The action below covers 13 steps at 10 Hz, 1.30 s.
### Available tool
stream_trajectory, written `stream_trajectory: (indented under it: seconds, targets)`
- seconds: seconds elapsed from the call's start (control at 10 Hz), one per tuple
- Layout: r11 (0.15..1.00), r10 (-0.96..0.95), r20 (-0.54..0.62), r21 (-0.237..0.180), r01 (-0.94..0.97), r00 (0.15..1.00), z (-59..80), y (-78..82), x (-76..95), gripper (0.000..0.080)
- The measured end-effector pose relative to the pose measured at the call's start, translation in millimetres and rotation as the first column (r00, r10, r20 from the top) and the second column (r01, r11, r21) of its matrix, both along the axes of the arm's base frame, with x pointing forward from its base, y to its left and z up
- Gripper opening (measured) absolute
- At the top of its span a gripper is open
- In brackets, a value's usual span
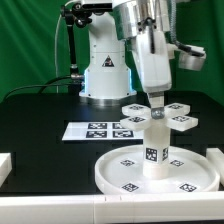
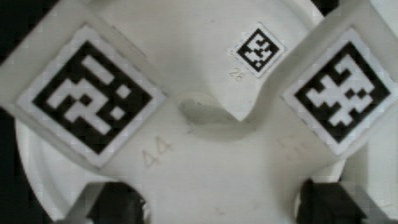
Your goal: Assemble round table
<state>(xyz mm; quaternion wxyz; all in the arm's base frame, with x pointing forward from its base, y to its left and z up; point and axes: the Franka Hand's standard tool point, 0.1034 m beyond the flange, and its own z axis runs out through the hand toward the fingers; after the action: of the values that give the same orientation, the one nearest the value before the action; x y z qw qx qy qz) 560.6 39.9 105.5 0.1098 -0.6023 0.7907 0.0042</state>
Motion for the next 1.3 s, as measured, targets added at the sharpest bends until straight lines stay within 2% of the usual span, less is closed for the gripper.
stream_trajectory:
  seconds: [0.3, 0.5, 0.6, 0.8, 0.9, 1.0, 1.1, 1.3]
  targets:
    - [0.968, -0.246, -0.029, 0.039, 0.247, 0.969, 0.9, 0.3, 1.7, 0.0432]
    - [0.942, -0.327, -0.041, 0.062, 0.329, 0.944, 1.3, 0.2, 2.1, 0.0432]
    - [0.937, -0.340, -0.042, 0.069, 0.342, 0.939, 1.3, 0.6, 2.3, 0.0432]
    - [0.953, -0.295, -0.032, 0.066, 0.297, 0.955, 2.5, 1.1, 2.4, 0.0609]
    - [0.961, -0.263, -0.014, 0.080, 0.263, 0.965, 10.0, -1.2, 4.2, 0.0609]
    - [0.963, -0.254, 0.000, 0.096, 0.253, 0.967, 16.6, 0.3, 5.0, 0.0643]
    - [0.964, -0.245, 0.010, 0.106, 0.242, 0.970, 19.2, 1.9, 5.4, 0.0648]
    - [0.969, -0.226, 0.010, 0.101, 0.224, 0.974, 16.6, 2.5, 4.4, 0.0649]
